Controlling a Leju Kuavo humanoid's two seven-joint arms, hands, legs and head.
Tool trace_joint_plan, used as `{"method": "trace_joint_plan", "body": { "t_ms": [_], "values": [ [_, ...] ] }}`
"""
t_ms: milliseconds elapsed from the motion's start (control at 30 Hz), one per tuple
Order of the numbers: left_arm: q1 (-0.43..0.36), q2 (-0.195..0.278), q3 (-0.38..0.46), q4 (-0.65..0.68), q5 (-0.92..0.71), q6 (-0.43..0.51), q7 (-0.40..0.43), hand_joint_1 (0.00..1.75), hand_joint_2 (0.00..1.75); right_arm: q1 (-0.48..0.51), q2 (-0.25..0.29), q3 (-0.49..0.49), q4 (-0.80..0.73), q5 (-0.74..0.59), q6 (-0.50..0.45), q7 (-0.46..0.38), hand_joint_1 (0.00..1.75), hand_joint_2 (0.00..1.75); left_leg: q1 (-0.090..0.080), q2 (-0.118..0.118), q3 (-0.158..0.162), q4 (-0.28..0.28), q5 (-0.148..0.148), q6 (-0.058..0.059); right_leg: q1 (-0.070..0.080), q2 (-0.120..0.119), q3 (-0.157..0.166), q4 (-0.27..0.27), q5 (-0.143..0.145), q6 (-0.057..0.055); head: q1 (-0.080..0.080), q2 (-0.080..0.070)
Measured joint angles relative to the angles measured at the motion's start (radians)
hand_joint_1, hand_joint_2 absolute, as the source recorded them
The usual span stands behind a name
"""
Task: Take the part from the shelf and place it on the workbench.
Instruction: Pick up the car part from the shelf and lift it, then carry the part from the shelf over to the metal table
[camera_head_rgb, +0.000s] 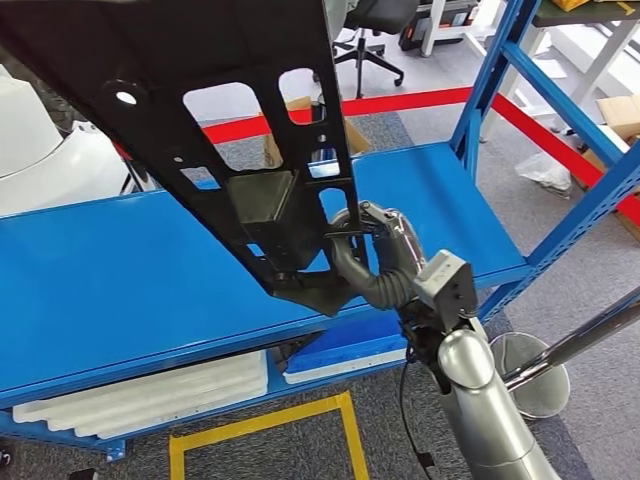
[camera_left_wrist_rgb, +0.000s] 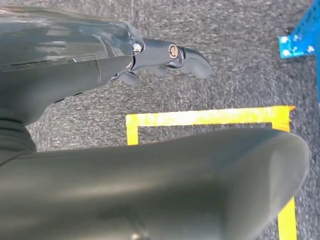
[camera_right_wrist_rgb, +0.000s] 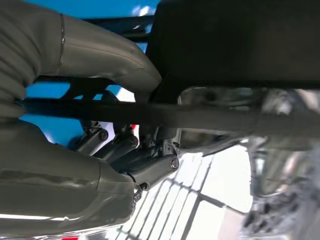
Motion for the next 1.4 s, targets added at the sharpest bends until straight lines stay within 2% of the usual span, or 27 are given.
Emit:
{"method": "trace_joint_plan", "body": {
  "t_ms": [133, 300, 533, 700, 767, 800, 833, 900, 933, 967, 1000, 1067, 1100, 1133, 1200, 1267, 1300, 1333, 1400],
  "values": [
    [0.0, 0.0, 0.012, 0.0, 0.0, -0.002, -0.015, 0.0, 1.75, 0.03, 0.001, -0.005, -0.092, -0.134, 0.045, -0.054, 1.75, 1.75, 0.0, 0.0, 0.0, 0.0, 0.0, 0.0, 0.0, 0.0, 0.0, 0.0, 0.0, 0.0, 0.0, 0.0],
    [-0.001, 0.0, 0.075, 0.0, 0.0, -0.029, -0.068, 0.0, 1.75, 0.079, 0.0, 0.006, -0.186, -0.152, 0.065, -0.076, 1.75, 1.75, 0.0, 0.0, 0.0, 0.0, -0.001, 0.0, 0.0, 0.0, 0.0, 0.0, -0.001, -0.002, 0.0, 0.0],
    [-0.003, 0.0, 0.132, 0.0, 0.0, -0.034, -0.115, 0.0, 1.75, 0.12, -0.009, 0.01, -0.24, -0.218, 0.104, -0.103, 1.75, 1.75, -0.004, 0.0, 0.0, 0.001, -0.002, 0.001, -0.003, 0.0, 0.0, -0.001, -0.001, -0.001, 0.0, 0.0],
    [0.0, 0.001, 0.143, 0.0, 0.0, -0.054, -0.09, 0.0, 1.75, 0.131, -0.011, 0.011, -0.268, -0.235, 0.118, -0.119, 1.75, 1.75, -0.01, 0.0, 0.0, 0.001, -0.005, 0.007, -0.009, 0.0, 0.001, -0.003, -0.002, 0.007, 0.0, 0.0],
    [0.002, 0.001, 0.145, 0.0, 0.0, -0.057, -0.087, 0.0, 1.75, 0.133, -0.011, 0.011, -0.28, -0.235, 0.118, -0.121, 1.75, 1.75, -0.005, 0.001, 0.005, -0.006, -0.004, 0.012, -0.01, 0.0, -0.001, 0.009, -0.012, 0.013, 0.0, 0.0],
    [0.003, 0.002, 0.146, 0.0, 0.0, -0.057, -0.087, 0.0, 1.75, 0.134, -0.011, 0.011, -0.285, -0.235, 0.118, -0.122, 1.75, 1.75, -0.001, 0.001, 0.008, -0.009, -0.003, 0.014, -0.01, 0.001, -0.013, 0.036, -0.029, 0.016, 0.0, 0.0],
    [0.003, 0.002, 0.147, 0.0, 0.0, -0.056, -0.087, 0.0, 1.75, 0.136, -0.011, 0.012, -0.29, -0.235, 0.117, -0.124, 1.75, 1.75, 0.003, 0.002, 0.011, -0.011, -0.003, 0.016, -0.011, 0.001, -0.037, 0.086, -0.055, 0.019, 0.0, 0.0],
    [0.003, 0.003, 0.15, 0.0, 0.0, -0.051, -0.087, 0.0, 1.75, 0.144, -0.011, 0.012, -0.295, -0.234, 0.117, -0.127, 1.75, 1.75, 0.005, 0.002, 0.013, -0.011, -0.005, 0.017, -0.014, 0.001, -0.119, 0.234, -0.114, 0.024, 0.0, 0.0],
    [0.004, 0.003, 0.15, 0.0, 0.0, -0.047, -0.084, 0.0, 1.75, 0.15, -0.012, 0.012, -0.297, -0.234, 0.117, -0.128, 1.75, 1.75, 0.005, 0.002, 0.014, -0.011, -0.007, 0.016, -0.015, 0.001, -0.156, 0.292, -0.126, 0.025, 0.0, 0.0],
    [0.006, 0.003, 0.15, 0.0, 0.0, -0.044, -0.081, 0.0, 1.75, 0.155, -0.012, 0.012, -0.298, -0.234, 0.117, -0.129, 1.75, 1.75, 0.006, 0.001, 0.016, -0.011, -0.009, 0.014, -0.016, 0.001, -0.177, 0.315, -0.117, 0.026, 0.0, 0.0],
    [0.007, 0.003, 0.151, 0.0, 0.0, -0.042, -0.077, 0.0, 1.75, 0.159, -0.013, 0.012, -0.299, -0.233, 0.117, -0.129, 1.75, 1.75, 0.007, 0.0, 0.02, -0.011, -0.011, 0.012, -0.016, 0.001, -0.176, 0.293, -0.085, 0.026, 0.0, 0.0],
    [0.008, 0.003, 0.151, 0.0, 0.0, -0.039, -0.071, 0.0, 1.75, 0.162, -0.013, 0.012, -0.302, -0.233, 0.117, -0.13, 1.75, 1.75, 0.009, -0.001, 0.031, -0.011, -0.017, 0.004, -0.016, 0.001, -0.129, 0.159, 0.005, 0.022, 0.0, 0.0],
    [0.009, 0.003, 0.151, 0.0, 0.0, -0.039, -0.068, 0.0, 1.75, 0.163, -0.013, 0.013, -0.303, -0.233, 0.118, -0.13, 1.75, 1.75, 0.008, -0.002, 0.035, -0.01, -0.019, 0.0, -0.014, 0.002, -0.106, 0.096, 0.039, 0.018, 0.0, 0.0],
    [0.009, 0.003, 0.151, 0.0, 0.0, -0.038, -0.066, 0.0, 1.75, 0.164, -0.013, 0.013, -0.305, -0.234, 0.118, -0.13, 1.75, 1.75, 0.008, -0.002, 0.035, -0.01, -0.019, -0.005, -0.011, 0.003, -0.093, 0.057, 0.057, 0.014, 0.0, 0.0],
    [0.011, 0.003, 0.151, 0.0, 0.0, -0.034, -0.061, 0.0, 1.75, 0.167, -0.014, 0.013, -0.306, -0.234, 0.118, -0.131, 1.75, 1.75, 0.007, -0.002, 0.034, -0.012, -0.017, -0.015, -0.006, 0.006, -0.091, 0.041, 0.062, 0.004, 0.0, 0.0],
    [0.012, 0.003, 0.151, 0.0, 0.0, -0.03, -0.057, 0.0, 1.75, 0.168, -0.014, 0.012, -0.308, -0.234, 0.118, -0.131, 1.75, 1.75, 0.009, -0.001, 0.032, -0.011, -0.024, -0.026, -0.009, 0.006, -0.091, 0.032, 0.067, -0.01, -0.001, 0.0],
    [0.012, 0.003, 0.152, 0.0, 0.0, -0.029, -0.055, 0.0, 1.75, 0.168, -0.014, 0.012, -0.308, -0.234, 0.118, -0.131, 1.75, 1.75, 0.009, 0.0, 0.026, 0.005, -0.041, -0.03, -0.01, 0.004, -0.092, 0.027, 0.071, -0.018, -0.001, 0.0],
    [0.012, 0.004, 0.152, 0.0, 0.0, -0.027, -0.054, 0.0, 1.75, 0.168, -0.013, 0.012, -0.309, -0.235, 0.118, -0.131, 1.75, 1.75, 0.009, 0.0, 0.011, 0.043, -0.072, -0.032, -0.012, 0.002, -0.093, 0.022, 0.076, -0.026, -0.001, 0.0],
    [0.013, 0.004, 0.152, 0.0, 0.0, -0.025, -0.05, 0.0, 1.75, 0.17, -0.013, 0.012, -0.309, -0.235, 0.118, -0.13, 1.75, 1.75, 0.009, 0.0, -0.037, 0.168, -0.144, -0.036, -0.011, 0.0, -0.099, 0.022, 0.08, -0.034, -0.001, 0.0]
  ]
}}
